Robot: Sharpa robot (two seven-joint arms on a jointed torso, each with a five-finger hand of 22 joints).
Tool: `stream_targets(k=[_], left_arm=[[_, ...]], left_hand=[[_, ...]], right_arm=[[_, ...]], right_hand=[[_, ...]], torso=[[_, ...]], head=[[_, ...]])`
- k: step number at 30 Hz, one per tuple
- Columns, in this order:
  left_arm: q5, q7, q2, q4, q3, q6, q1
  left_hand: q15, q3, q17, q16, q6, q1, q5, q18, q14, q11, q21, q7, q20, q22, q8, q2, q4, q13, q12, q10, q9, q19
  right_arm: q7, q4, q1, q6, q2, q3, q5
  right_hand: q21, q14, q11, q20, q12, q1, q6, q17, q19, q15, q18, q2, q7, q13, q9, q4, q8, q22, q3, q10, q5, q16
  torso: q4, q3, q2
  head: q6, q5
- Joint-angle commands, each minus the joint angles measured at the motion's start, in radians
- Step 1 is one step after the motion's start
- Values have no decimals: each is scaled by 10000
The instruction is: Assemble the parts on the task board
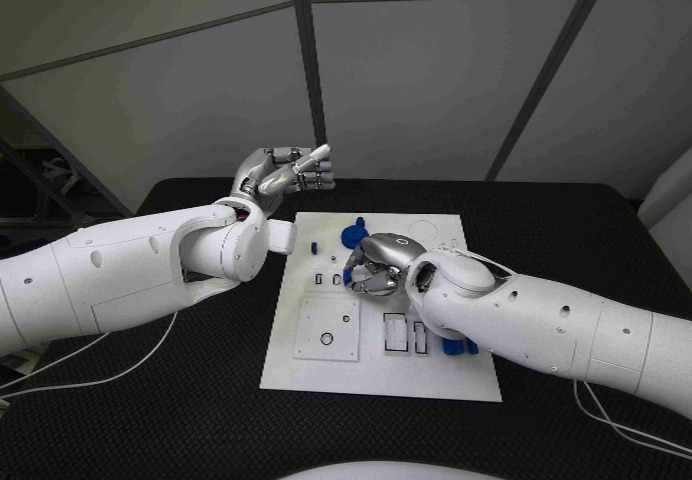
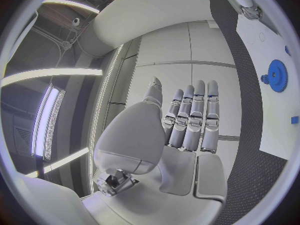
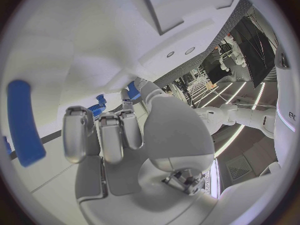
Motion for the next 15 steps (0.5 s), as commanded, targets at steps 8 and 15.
stream_targets(k=[8,15], left_arm=[[-40,4,10,4,8,81,12],[-40,7,4,15,8,77,13]], left_hand=[[27,-3,15,-19,53,15,7,-91,47,5,42,-33,-19,-16,-67,52,-30,-5,-62,33,-1,-41],[27,-3,15,-19,53,15,7,-91,47,5,42,-33,-19,-16,-67,52,-30,-5,-62,33,-1,-41]], right_arm=[[-197,-60,-38,316,15,-48,-79],[-259,-94,-37,405,31,-48,-105]], right_hand=[[-19,1023,24,31,-43,-66,-65,2634,-15,26,-98,0,17,1256,7,66,-35,558,-2,-38,-68,50],[-19,1023,24,31,-43,-66,-65,2634,-15,26,-98,0,17,1256,7,66,-35,558,-2,-38,-68,50]], torso=[[-2,-2,-1],[-10,-2,0]], head=[[-9,21],[-28,31]])
